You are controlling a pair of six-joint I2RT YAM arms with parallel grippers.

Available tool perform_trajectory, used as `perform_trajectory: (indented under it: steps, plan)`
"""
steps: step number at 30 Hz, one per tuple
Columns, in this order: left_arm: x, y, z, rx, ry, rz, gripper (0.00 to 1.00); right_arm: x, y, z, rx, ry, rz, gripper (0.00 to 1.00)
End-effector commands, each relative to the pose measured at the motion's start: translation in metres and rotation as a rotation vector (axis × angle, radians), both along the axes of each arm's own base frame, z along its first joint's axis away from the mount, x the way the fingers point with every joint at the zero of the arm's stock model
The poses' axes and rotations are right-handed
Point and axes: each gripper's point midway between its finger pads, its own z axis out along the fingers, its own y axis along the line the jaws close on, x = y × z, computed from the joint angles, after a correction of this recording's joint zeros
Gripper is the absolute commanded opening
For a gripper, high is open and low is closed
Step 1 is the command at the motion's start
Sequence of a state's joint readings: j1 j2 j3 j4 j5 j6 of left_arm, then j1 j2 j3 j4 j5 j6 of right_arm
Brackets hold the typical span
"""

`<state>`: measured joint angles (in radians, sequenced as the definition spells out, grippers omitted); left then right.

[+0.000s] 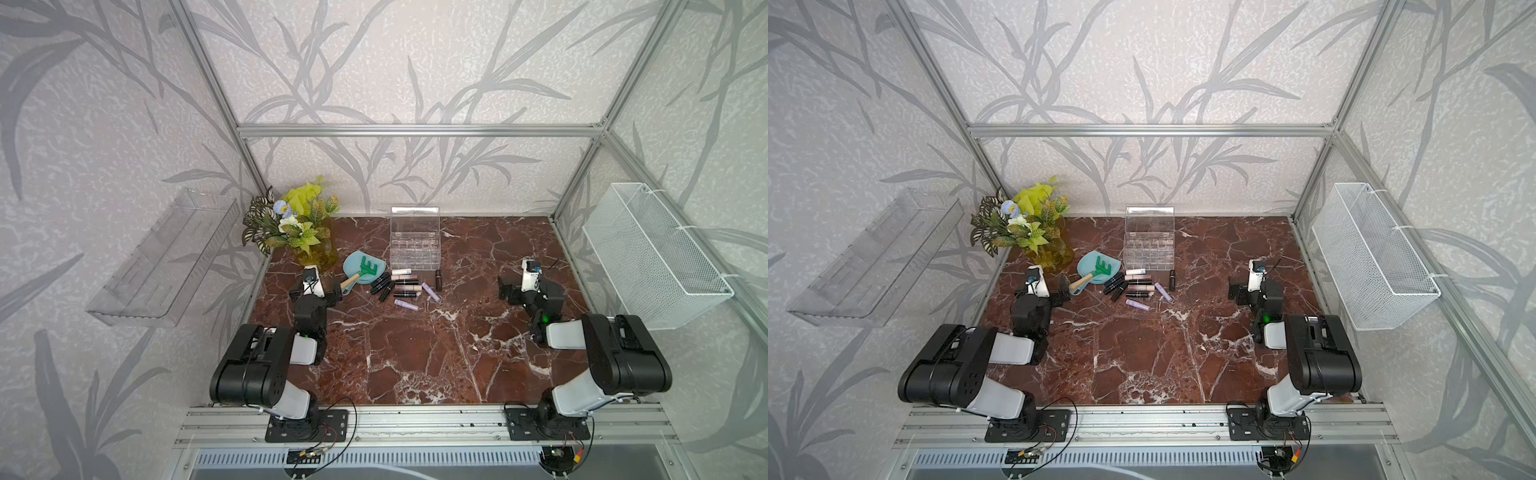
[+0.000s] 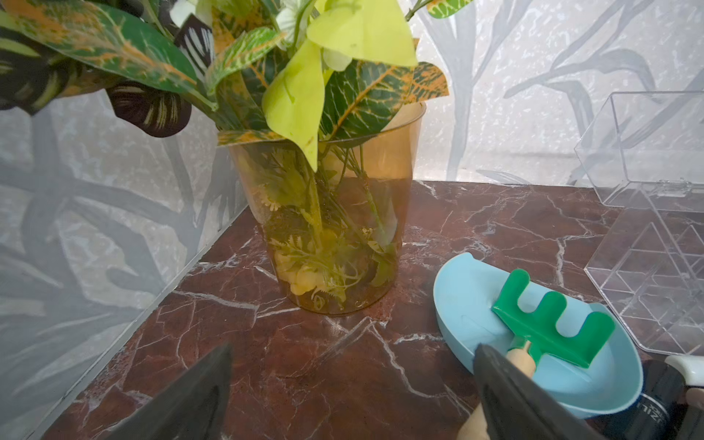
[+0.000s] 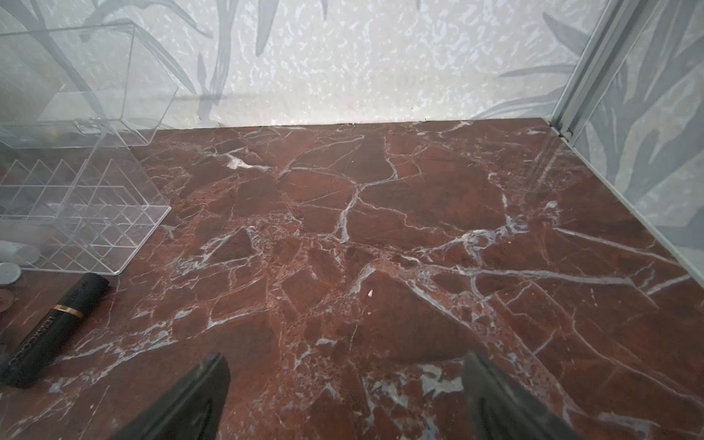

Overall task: Arrange the lipsticks in the organizer
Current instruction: Pick up the lipstick at the center of the board.

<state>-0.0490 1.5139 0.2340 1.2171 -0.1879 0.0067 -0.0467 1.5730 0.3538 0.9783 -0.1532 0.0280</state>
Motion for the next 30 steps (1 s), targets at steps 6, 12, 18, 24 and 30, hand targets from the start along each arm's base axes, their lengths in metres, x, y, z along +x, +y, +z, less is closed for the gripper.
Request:
perform_trajectory:
  steps: [6, 12, 18, 24, 30]
  plan:
    - [0.003, 0.0, 0.002, -0.008, -0.008, -0.009, 1.0, -0.001, 0.005, 0.004, -0.006, -0.03, 0.033, 0.99]
    - [0.001, 0.001, 0.009, -0.002, -0.021, 0.001, 1.0, -0.007, 0.006, 0.008, -0.017, -0.073, 0.031, 0.99]
    - [0.008, 0.004, 0.034, -0.055, 0.084, 0.125, 1.0, -0.026, 0.013, 0.059, -0.181, -0.133, -0.13, 0.99]
    - [0.012, -0.028, 0.068, -0.111, 0.09, 0.037, 1.0, -0.024, 0.033, 0.126, 0.06, 0.058, -0.145, 0.99]
    - [0.006, -0.061, 0.092, -0.348, 0.023, -0.163, 1.0, -0.036, 0.064, 0.142, 0.239, 0.106, 0.009, 0.99]
